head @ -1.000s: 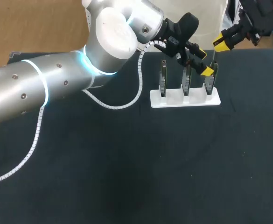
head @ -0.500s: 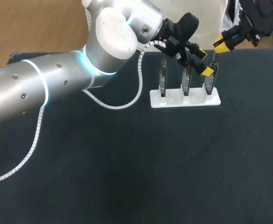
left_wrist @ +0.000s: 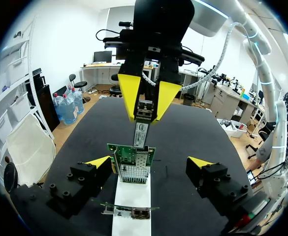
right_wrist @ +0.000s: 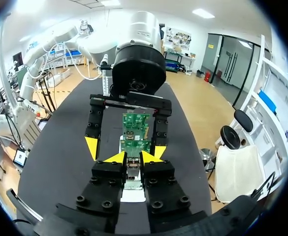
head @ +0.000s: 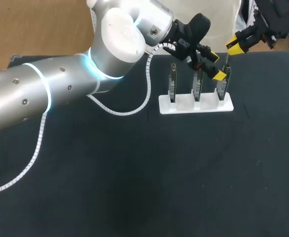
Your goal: Pick up the optical module with the left hand, and insert it into the network port with the right hand.
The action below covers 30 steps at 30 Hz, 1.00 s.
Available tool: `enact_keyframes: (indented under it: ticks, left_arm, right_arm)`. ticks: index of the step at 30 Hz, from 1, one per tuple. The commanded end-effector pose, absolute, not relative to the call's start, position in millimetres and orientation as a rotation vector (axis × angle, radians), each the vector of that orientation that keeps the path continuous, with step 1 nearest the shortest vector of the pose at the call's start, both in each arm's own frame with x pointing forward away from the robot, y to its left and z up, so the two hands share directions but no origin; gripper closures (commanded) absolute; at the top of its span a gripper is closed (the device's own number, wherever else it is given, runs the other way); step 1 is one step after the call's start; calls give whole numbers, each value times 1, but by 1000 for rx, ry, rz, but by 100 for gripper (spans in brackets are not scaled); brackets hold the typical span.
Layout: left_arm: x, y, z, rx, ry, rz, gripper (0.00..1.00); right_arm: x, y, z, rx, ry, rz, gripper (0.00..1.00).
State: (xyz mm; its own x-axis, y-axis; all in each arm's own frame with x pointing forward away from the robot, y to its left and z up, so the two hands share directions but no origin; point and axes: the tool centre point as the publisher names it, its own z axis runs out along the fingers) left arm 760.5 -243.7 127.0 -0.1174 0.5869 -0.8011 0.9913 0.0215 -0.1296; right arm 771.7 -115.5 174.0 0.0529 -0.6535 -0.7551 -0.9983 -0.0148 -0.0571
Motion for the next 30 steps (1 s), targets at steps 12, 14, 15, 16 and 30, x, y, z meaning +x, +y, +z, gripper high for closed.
enact_keyframes:
  ticks: [12, 14, 15, 16, 30]
  left_arm:
    - [763, -245, 128, 1615, 1763, -959, 0]
    - [763, -245, 128, 1615, 1763, -959, 0]
    - [763, -245, 128, 1615, 1763, -959, 0]
    - [763, -245, 128, 1615, 1763, -959, 0]
    - [763, -245, 128, 1615, 1763, -959, 0]
  right_arm:
    - [769, -118, 166, -1741, 1681, 745, 100]
    - [769, -118, 166, -1740, 1682, 747, 100]
    - [770, -118, 165, -1739, 1683, 747, 100]
    - [770, -118, 165, -1737, 1684, 748, 100]
    - [770, -115, 173, -1731, 1666, 732, 100]
